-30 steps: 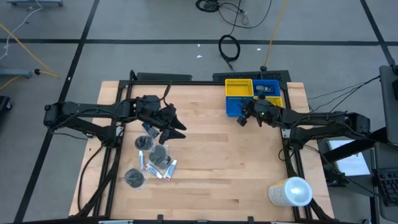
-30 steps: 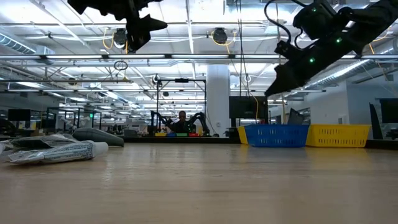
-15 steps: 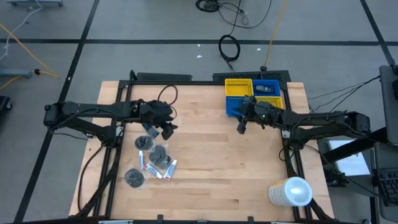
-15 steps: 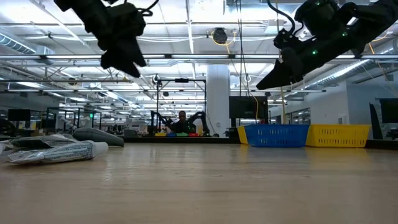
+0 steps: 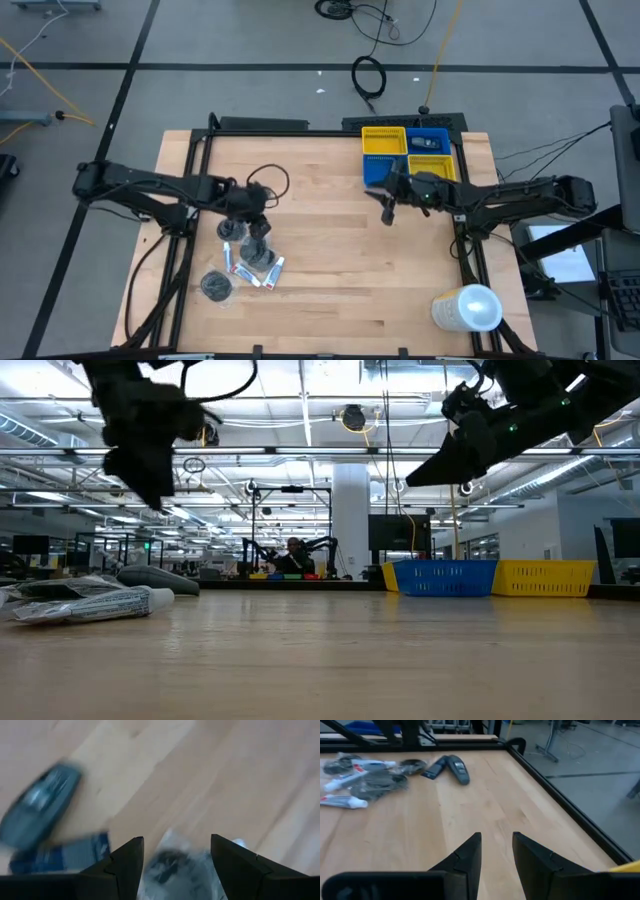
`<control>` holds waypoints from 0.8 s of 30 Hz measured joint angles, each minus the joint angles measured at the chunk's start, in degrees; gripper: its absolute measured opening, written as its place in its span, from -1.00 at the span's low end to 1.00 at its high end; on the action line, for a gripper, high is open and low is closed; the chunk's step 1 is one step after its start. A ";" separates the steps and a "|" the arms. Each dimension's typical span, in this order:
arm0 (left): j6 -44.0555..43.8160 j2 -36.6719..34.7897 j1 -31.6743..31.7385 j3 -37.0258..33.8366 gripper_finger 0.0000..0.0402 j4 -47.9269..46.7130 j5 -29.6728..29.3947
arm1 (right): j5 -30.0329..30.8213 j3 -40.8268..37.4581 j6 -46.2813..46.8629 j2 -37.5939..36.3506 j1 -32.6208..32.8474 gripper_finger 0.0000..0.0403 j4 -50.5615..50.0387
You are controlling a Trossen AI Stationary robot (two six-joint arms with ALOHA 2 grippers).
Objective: Pick & Place Travel size toiletries
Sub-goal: Put the black hairbrush into the bottom yellow basket
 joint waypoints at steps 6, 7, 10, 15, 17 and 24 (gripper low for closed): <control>-17.27 4.61 -2.52 -0.02 0.13 -4.70 -3.00 | 0.09 0.00 -0.31 0.00 1.28 -0.48 1.74; -19.06 5.37 -2.60 -0.02 0.13 -4.88 -3.00 | 0.09 0.00 -0.44 0.00 1.40 -0.48 1.66; -22.98 8.05 -2.88 0.00 0.13 -5.60 -3.05 | 0.13 0.00 -0.44 0.00 1.47 -0.48 1.65; -26.60 12.93 -2.88 -0.02 0.13 -9.72 -2.92 | 0.18 0.00 -0.31 0.00 1.47 -0.48 1.53; -27.95 14.94 -2.85 -0.02 0.13 -11.07 -2.92 | 0.18 0.00 -0.39 0.00 1.47 -0.48 1.51; -29.11 20.72 -2.81 -0.02 0.13 -10.44 -2.85 | 0.18 0.00 -0.42 0.00 1.47 -0.48 1.51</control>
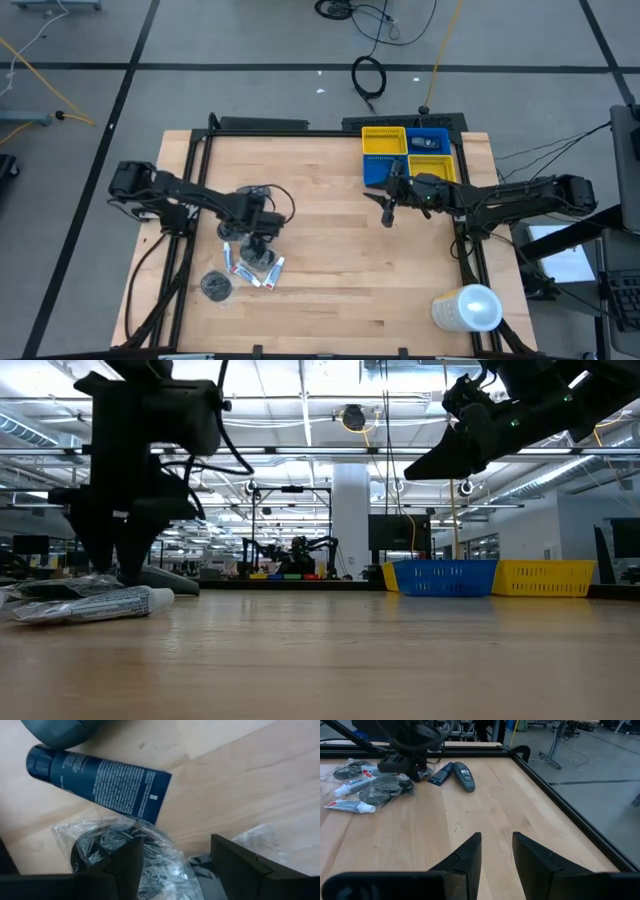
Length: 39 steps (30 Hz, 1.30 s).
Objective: Pick & Place Travel size toiletries
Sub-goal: Put the black hairbrush into the bottom yellow basket
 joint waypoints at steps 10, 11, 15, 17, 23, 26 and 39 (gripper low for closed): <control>0.00 3.98 1.27 0.00 0.13 -1.10 1.46 | 0.00 0.00 0.00 0.00 0.00 -0.48 -0.05; 0.00 3.96 1.29 0.00 0.13 -1.49 1.42 | 0.00 0.00 0.00 0.00 0.00 -0.48 -0.10; -0.02 3.92 1.56 0.00 0.13 -3.08 1.43 | -0.02 0.00 0.00 0.00 0.00 -0.48 -0.33; -0.05 3.92 1.55 0.00 0.11 -4.20 1.44 | -0.02 0.00 0.00 0.00 0.00 -0.48 -0.33; -0.57 3.92 1.55 0.00 -0.29 -5.86 1.43 | -0.04 0.00 0.02 0.00 0.00 -0.48 -0.33; -0.15 3.92 1.55 0.00 -0.62 -5.90 1.15 | -0.07 0.00 0.14 0.00 0.00 -0.48 -0.33; 3.24 3.90 1.57 0.00 -0.99 -6.10 1.45 | -0.11 0.00 0.13 0.00 0.00 -0.48 -0.33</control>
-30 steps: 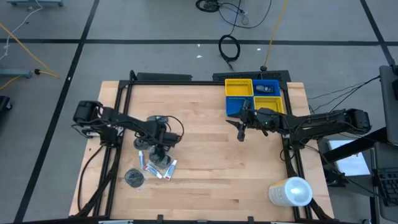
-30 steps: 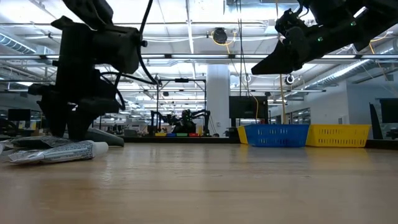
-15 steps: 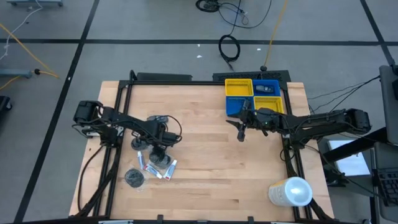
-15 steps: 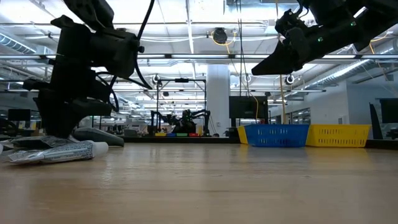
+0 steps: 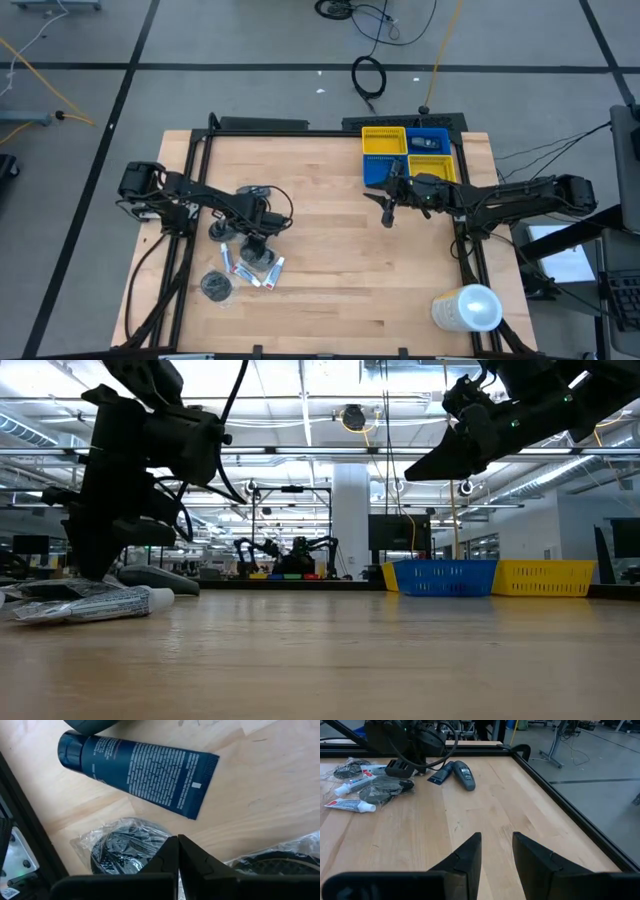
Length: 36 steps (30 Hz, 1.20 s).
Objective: Pick & Place Travel size toiletries
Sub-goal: Put the black hairbrush into the bottom yellow basket
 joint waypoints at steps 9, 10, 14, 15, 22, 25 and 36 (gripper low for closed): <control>0.50 -0.02 0.47 0.00 -0.98 0.72 1.52 | 0.00 0.00 0.04 0.00 0.00 -0.48 -0.02; 0.38 -0.02 0.49 0.00 -0.96 0.73 1.49 | 0.00 0.00 0.04 0.00 0.00 -0.48 -0.02; 0.43 -0.02 0.49 0.00 -0.86 0.75 1.52 | -0.01 0.00 0.04 0.00 0.00 -0.48 -0.08; 0.44 -0.02 0.49 0.00 -0.82 0.75 1.52 | 0.00 0.00 0.04 0.00 0.00 -0.48 -0.18; 0.41 -0.02 0.49 0.02 -0.53 0.77 1.50 | 0.00 0.00 -0.10 0.00 0.00 -0.48 -0.96; 0.38 -0.02 0.49 0.02 -0.41 0.84 1.51 | -0.02 0.00 -0.11 0.00 0.00 -0.48 -1.09; -2.26 -0.02 0.92 0.02 -0.14 0.76 0.66 | -0.02 0.00 0.02 0.00 0.00 -0.48 -1.31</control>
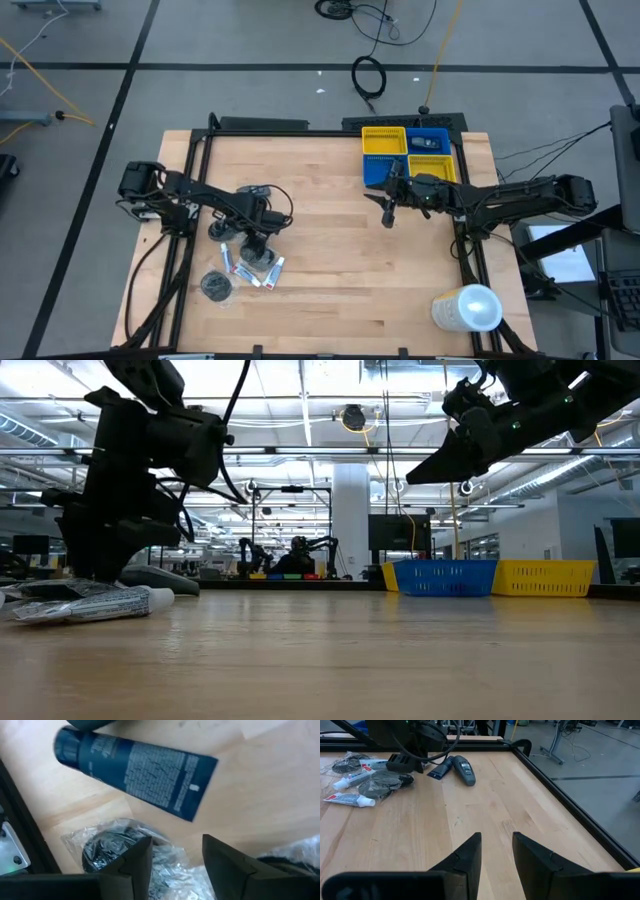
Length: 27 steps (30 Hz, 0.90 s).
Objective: Pick & Place Travel size toiletries
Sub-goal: Put the black hairbrush into the bottom yellow basket
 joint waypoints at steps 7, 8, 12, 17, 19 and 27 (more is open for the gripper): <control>-3.20 0.00 0.59 0.00 -0.10 -2.22 2.19 | 0.00 -0.43 0.00 -0.04 0.00 -0.48 0.06; -3.20 0.00 0.57 0.00 -0.11 -2.48 2.18 | 0.00 -0.76 0.00 -0.04 0.00 -0.48 0.09; -3.54 -0.01 0.58 0.00 -0.11 -2.92 1.15 | 0.00 -2.61 -0.11 -0.02 0.00 -0.48 2.41; -3.55 -0.07 0.58 -1.12 -0.10 -2.57 1.14 | 0.00 -3.96 0.04 -0.02 0.00 -0.48 4.60; -4.06 -0.07 0.58 -2.54 -0.11 -2.42 1.30 | 0.00 -3.96 0.04 -0.02 0.00 -0.48 4.78; -5.43 -0.33 0.61 -7.07 -0.15 2.58 3.89 | 0.00 -3.96 0.04 -0.02 0.00 -0.48 7.92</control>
